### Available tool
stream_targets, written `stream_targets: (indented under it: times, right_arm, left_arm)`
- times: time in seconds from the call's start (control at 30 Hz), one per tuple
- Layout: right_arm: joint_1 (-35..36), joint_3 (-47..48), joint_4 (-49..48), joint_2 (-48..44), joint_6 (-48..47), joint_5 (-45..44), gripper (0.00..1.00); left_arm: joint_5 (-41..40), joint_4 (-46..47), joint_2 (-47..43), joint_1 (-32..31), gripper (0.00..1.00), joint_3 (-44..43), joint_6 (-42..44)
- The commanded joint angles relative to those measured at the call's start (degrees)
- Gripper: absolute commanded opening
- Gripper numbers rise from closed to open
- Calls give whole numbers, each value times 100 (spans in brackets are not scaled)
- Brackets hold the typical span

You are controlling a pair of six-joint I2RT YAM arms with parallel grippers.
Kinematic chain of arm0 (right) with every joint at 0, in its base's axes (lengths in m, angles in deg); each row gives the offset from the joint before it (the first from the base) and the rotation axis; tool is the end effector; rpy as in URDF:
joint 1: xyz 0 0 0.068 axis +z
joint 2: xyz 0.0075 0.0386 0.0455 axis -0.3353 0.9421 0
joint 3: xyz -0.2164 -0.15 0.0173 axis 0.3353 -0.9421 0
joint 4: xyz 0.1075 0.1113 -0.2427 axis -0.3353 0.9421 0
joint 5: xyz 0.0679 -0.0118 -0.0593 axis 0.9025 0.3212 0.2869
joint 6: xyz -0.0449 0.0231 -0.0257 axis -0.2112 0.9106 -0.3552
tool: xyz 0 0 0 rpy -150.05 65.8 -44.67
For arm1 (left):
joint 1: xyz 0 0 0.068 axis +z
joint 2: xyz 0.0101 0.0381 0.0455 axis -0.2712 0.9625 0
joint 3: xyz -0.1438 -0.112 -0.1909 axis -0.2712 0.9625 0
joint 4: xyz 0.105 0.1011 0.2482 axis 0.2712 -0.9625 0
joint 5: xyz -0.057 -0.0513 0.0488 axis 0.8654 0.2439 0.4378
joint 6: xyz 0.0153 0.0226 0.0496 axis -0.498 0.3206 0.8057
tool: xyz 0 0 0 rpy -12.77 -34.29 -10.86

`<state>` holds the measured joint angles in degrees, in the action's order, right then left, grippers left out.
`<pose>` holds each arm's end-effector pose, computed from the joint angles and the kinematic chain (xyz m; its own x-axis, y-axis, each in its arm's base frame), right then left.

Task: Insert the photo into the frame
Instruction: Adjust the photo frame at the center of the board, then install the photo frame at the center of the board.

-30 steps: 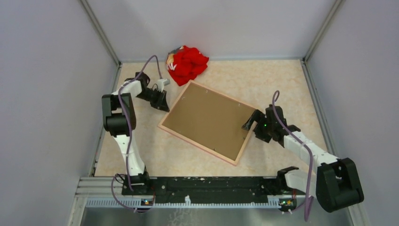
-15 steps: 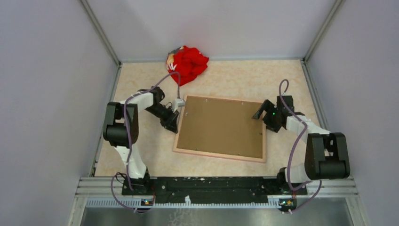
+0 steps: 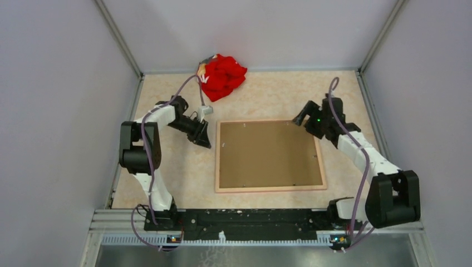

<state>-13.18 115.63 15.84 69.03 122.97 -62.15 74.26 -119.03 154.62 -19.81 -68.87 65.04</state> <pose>0.2980 0.0377 0.2142 -0.6449 0.5463 -0.5344 0.2676 0.8164 0.5117 0.3469 -0.0541 0.1481 -0.7155 0.4888 -0.4992 0.6975 0.4599 -0.5495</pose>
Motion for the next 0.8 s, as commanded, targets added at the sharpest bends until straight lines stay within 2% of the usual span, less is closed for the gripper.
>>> stream_targets:
  times: [0.0, 0.1, 0.27, 0.43, 0.5, 0.67, 0.77]
  right_arm:
    - [1232, 646, -430, 531, 320, 304, 79]
    - [1874, 782, -951, 1212, 546, 574, 79]
    - [2532, 1056, -1832, 2096, 941, 1010, 77]
    - [3087, 1682, -2073, 2873, 1127, 1070, 75]
    - [3225, 1862, -2134, 3122, 1206, 1072, 75]
    - [3383, 1945, -2466, 3473, 1462, 1105, 75]
    - [3421, 1937, -2599, 3582, 1575, 1115, 75]
  left_arm:
    - [648, 615, 167, -263, 40, -142, -914]
    - [596, 752, 289, -405, 39, -182, -1007]
    - [361, 685, 588, -392, 28, -235, -978]
    - [144, 989, 551, -392, 22, -106, -1245]
    - [132, 988, 512, -392, 23, -106, -1245]
    - [18, 1033, 387, -364, 38, -80, -1269]
    - [41, 1101, 271, -286, 41, -5, -1265]
